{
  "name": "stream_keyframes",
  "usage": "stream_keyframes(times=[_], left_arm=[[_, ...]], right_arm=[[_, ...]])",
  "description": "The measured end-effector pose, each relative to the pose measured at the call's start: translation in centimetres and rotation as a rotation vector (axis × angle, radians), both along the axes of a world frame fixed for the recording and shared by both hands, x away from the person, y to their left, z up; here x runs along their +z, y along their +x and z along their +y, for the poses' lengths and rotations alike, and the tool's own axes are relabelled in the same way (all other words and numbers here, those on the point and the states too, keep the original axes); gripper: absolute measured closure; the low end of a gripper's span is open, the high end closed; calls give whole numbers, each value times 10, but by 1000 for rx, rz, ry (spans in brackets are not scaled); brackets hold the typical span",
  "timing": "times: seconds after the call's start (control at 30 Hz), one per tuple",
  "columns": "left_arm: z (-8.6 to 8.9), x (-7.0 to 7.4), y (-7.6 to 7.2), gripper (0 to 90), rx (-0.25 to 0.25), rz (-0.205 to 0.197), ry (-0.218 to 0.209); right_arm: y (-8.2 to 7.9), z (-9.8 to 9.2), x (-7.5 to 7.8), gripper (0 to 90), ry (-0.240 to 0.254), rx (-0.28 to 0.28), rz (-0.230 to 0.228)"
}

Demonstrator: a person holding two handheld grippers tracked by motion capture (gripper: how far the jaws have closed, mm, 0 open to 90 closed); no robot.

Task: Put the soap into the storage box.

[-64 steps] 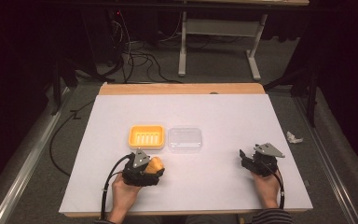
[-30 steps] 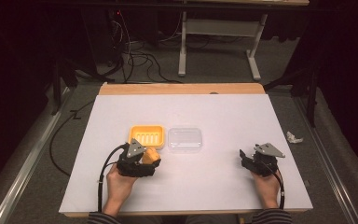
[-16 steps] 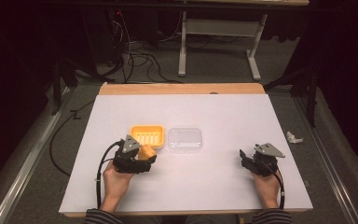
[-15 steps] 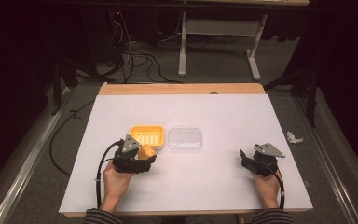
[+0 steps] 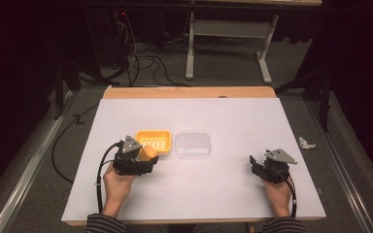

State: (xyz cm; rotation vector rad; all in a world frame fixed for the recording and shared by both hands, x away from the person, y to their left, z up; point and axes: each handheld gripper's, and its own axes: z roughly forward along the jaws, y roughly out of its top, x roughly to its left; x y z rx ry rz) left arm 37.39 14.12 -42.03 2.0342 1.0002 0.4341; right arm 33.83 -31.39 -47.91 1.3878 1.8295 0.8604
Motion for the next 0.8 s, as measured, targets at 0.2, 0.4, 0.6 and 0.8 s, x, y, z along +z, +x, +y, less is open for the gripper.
stream_keyframes(times=[0.2,0.4,0.6,0.8], left_arm=[[3,1,4,270,21,7,-6],[2,7,10,270,31,-1,-6],[3,10,19,270,50,2,2],[3,11,28,271,64,5,21]], right_arm=[[0,0,0,332,2,0,0],[0,0,0,332,2,1,1],[0,0,0,332,3,0,1],[0,0,0,331,3,0,0]])
